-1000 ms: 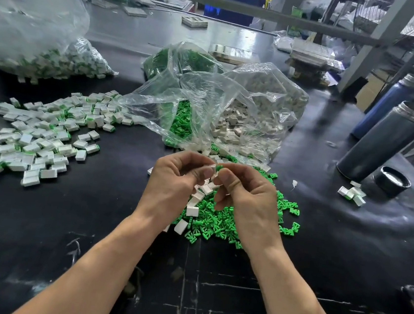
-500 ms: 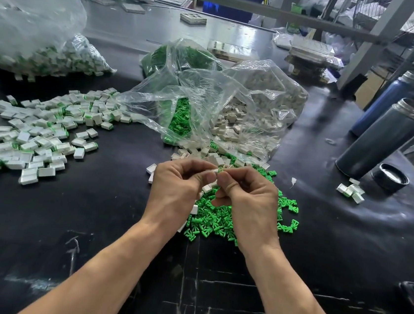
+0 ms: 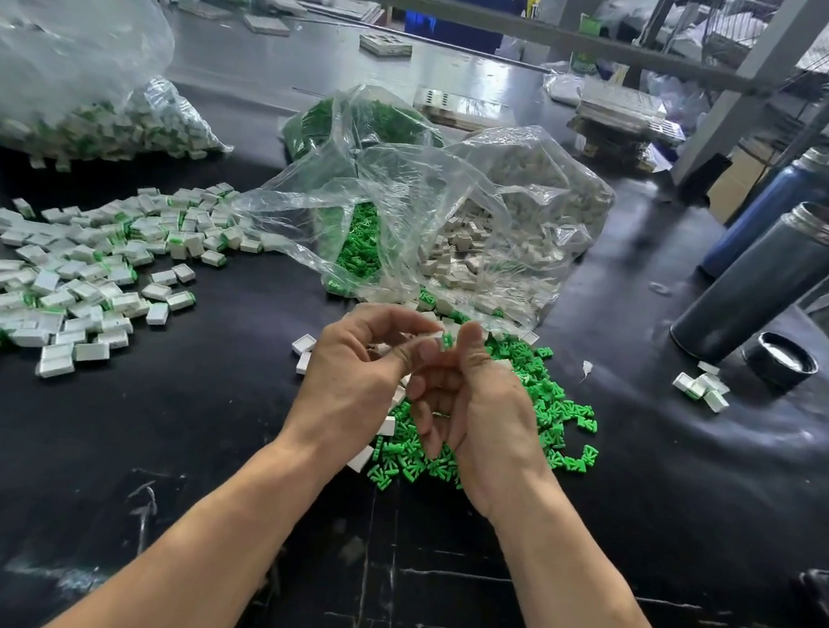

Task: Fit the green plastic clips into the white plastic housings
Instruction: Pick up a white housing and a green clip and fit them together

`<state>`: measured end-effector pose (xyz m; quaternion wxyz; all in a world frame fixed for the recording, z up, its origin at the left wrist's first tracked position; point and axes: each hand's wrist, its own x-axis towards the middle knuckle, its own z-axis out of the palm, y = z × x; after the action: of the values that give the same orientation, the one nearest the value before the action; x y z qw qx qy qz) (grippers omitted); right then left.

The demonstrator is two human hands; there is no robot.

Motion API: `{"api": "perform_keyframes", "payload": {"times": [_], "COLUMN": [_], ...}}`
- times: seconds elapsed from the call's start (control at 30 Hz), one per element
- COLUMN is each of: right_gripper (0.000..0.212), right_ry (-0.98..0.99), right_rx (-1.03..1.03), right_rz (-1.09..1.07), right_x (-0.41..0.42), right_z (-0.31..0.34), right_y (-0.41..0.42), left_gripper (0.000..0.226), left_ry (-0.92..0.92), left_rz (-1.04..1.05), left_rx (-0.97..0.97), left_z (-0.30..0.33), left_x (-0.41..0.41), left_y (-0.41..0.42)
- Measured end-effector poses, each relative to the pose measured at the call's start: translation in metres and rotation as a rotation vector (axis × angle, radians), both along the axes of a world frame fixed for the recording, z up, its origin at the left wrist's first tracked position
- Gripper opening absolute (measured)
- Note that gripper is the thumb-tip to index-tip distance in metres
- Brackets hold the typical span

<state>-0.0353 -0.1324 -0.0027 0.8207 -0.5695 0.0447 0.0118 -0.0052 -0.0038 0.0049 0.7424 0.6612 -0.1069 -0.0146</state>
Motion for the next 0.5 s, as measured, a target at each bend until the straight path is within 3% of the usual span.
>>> {"api": "perform_keyframes", "payload": {"times": [0.3,0.5], "right_gripper": [0.074,0.066], "right_ry": [0.043,0.049], "right_rx": [-0.093,-0.054], "right_rz": [0.013,-0.034], "right_x": [-0.0033,-0.0031], "right_z": [0.0018,0.0041], "right_y": [0.0067,0.0092], "left_gripper": [0.007,0.011], "left_ry": [0.037,0.024], "left_rz": [-0.148,-0.176], "left_rx": [-0.016,0.008], "left_z": [0.0025,0.0], "left_x": [-0.0034,-0.0025], "left_y": [-0.001,-0.0042]}}
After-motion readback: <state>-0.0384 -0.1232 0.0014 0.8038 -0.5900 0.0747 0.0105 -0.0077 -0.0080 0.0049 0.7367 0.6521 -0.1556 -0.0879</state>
